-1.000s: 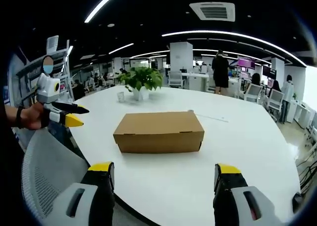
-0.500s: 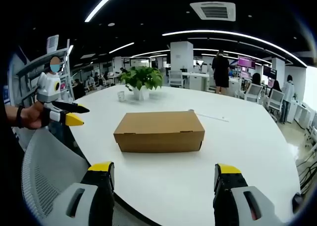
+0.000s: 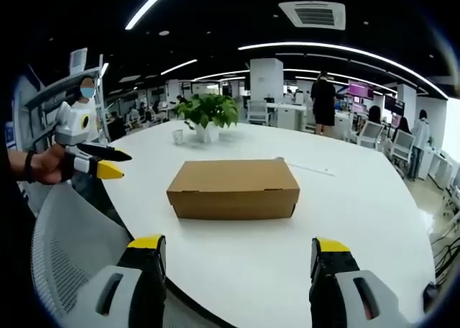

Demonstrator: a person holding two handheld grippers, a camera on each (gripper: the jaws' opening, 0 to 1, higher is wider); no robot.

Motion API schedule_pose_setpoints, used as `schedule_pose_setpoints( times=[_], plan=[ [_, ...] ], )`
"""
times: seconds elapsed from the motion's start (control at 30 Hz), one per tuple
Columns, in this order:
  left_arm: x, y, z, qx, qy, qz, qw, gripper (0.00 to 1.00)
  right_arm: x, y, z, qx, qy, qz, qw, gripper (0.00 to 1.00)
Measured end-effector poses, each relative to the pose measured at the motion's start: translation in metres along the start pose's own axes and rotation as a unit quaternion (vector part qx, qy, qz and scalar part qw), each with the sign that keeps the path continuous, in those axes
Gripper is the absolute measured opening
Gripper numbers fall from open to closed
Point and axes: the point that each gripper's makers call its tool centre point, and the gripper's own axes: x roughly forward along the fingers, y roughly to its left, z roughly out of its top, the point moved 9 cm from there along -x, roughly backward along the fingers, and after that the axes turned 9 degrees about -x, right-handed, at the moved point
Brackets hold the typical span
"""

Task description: Operate the shoe box by opening the lid, removing the specified soft item, and placing it in the target area until the item is outside and the box remains undamaged.

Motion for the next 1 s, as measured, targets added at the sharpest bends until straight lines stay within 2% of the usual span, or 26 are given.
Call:
schedule_pose_setpoints(
  times=[0.4, 0.47, 0.5, 0.63, 0.7, 0.9, 1.0],
  plan=[
    [0.003, 0.005, 0.002, -0.017, 0.004, 0.003, 0.9998, 0.7, 0.011, -0.007, 0.006, 0.006, 0.002, 0.013, 0.9999, 0.82],
    [0.007, 0.005, 0.007, -0.036, 0.0, -0.005, 0.9993, 0.71, 0.017, -0.011, 0.01, 0.003, 0.001, 0.017, 0.9999, 0.82],
    [0.01, 0.004, 0.014, -0.043, -0.01, -0.014, 0.9989, 0.72, 0.022, -0.014, 0.013, -0.001, 0.001, 0.02, 0.9998, 0.82],
    [0.03, 0.006, 0.023, -0.006, 0.0, -0.015, 0.9999, 0.73, 0.039, -0.028, 0.024, -0.018, -0.001, 0.026, 0.9995, 0.82],
    [0.04, 0.008, 0.026, -0.003, 0.004, -0.019, 0.9998, 0.73, 0.05, -0.037, 0.028, -0.021, -0.002, 0.029, 0.9994, 0.82],
    [0.067, 0.015, 0.026, 0.014, 0.024, -0.015, 0.9995, 0.72, 0.084, -0.065, 0.038, -0.036, -0.001, 0.036, 0.9987, 0.82],
    [0.079, 0.021, 0.025, 0.0, 0.03, -0.013, 0.9995, 0.72, 0.096, -0.077, 0.043, -0.029, -0.004, 0.041, 0.9987, 0.82]
  ],
)
